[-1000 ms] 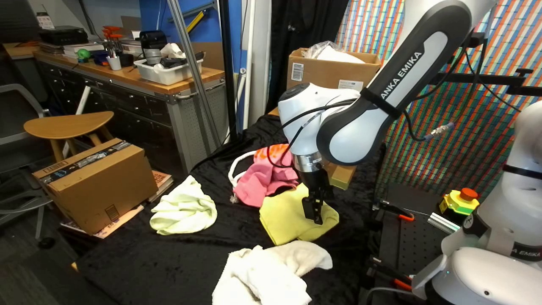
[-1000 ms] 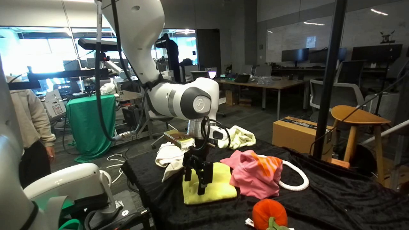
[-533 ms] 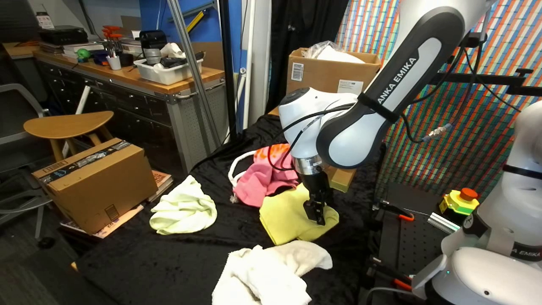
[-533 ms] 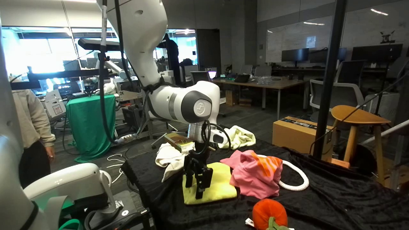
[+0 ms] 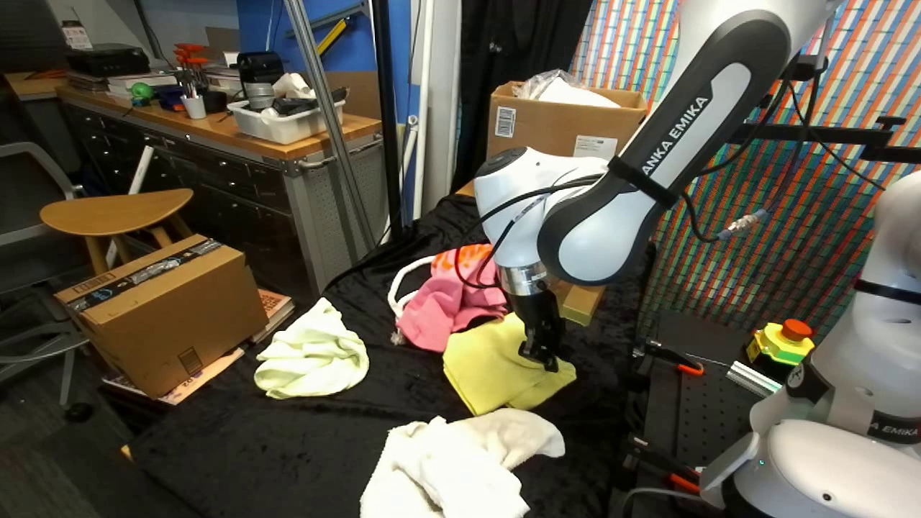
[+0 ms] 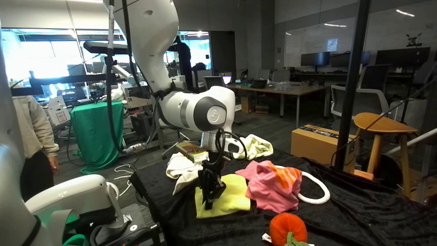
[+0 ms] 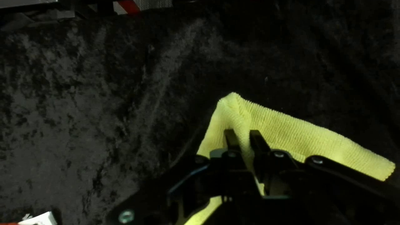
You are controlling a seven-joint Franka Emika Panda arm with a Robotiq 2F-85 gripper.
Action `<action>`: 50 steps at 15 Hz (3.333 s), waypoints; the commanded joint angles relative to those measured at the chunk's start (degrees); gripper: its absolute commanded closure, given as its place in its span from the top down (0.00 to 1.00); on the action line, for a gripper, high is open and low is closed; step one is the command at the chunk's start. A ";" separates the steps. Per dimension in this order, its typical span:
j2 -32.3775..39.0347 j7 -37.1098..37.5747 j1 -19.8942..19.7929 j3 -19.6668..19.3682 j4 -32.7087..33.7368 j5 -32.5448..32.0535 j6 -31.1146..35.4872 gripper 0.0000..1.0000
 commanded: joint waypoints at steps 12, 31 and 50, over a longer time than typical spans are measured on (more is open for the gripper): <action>-14.98 5.20 -2.70 -1.11 0.48 -0.41 1.76 0.03; -9.91 10.43 -7.77 -1.75 20.25 -2.99 0.49 0.02; 13.56 14.33 -3.80 -9.67 36.85 -5.39 -11.27 0.31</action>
